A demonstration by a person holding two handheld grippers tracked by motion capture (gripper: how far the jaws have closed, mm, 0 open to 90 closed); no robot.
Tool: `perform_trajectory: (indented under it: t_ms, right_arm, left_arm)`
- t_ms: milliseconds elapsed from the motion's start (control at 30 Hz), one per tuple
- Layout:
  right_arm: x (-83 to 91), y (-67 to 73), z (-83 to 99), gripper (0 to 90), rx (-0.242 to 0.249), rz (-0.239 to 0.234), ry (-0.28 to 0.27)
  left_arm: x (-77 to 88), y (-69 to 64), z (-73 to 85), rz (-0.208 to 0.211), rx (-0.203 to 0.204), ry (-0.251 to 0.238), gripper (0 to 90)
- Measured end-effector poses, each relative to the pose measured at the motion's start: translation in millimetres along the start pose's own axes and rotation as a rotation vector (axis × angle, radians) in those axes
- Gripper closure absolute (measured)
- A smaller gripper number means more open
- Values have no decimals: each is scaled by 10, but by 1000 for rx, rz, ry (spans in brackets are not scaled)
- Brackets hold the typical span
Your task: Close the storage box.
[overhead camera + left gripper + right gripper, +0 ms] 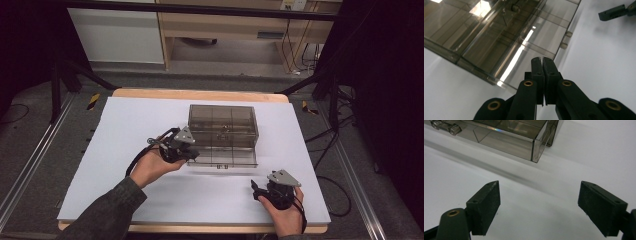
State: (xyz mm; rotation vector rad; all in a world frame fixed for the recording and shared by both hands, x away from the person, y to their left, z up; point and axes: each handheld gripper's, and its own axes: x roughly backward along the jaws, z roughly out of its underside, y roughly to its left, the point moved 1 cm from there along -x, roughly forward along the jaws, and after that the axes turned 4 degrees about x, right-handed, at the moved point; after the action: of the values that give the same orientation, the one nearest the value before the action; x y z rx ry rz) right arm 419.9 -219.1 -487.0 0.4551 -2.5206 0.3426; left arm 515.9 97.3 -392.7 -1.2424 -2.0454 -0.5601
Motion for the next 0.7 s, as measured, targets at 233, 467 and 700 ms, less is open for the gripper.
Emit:
perform_trajectory:
  t_ms: [233, 467, 700]
  right_arm:
    - [3, 1, -1, 182, -2, 2, 0]
    - [-2, 5, -5, 182, 3, 3, 0]
    - [-3, -10, -3, 182, -1, 2, -3]
  left_arm:
    - [-117, -17, -138, -2, 8, -55, 886]
    - [-356, -90, -221, 13, -5, -82, 886]
    - [-521, -92, -278, 2, 34, -124, 886]
